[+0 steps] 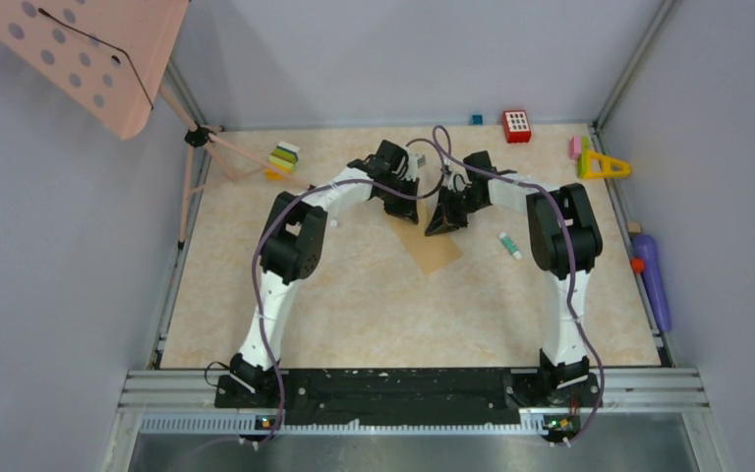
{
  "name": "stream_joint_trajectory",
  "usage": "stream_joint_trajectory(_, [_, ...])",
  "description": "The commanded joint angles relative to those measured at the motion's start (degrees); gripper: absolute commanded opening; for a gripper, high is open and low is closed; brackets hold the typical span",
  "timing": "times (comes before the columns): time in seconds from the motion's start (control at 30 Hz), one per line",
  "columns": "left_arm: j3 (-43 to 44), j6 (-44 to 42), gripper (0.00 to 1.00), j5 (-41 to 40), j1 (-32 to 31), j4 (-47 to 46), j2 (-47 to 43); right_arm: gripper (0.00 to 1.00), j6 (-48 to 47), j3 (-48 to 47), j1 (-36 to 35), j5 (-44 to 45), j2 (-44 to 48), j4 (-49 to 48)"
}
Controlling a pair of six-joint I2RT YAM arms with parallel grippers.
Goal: Place the letter into the envelope and seal it
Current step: Seal the envelope flap on the envelope.
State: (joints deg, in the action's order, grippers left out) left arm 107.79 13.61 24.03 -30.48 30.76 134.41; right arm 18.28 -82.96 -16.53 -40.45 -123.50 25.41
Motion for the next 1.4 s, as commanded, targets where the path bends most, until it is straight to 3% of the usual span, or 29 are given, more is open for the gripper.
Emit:
stream_joint_trajectory(0.0, [-0.1,-1.7,0.03,-5.2,0.7,1.4,2.6,0.0,-0.5,-1.3,-0.9,4.2,0.0,0.3])
stream_joint_trajectory(0.67, [0.4,-2.4,0.02,-4.5,-0.1,2.0,3.6,0.0,0.2,-6.5,-3.9,6.0,-5.5,1.7])
stream_joint_trajectory(1.37, [0.6,-3.4,0.01,-5.9,-0.1,2.3,2.9,0.0,-4.5,1.1,-1.7,5.4,0.5,4.8])
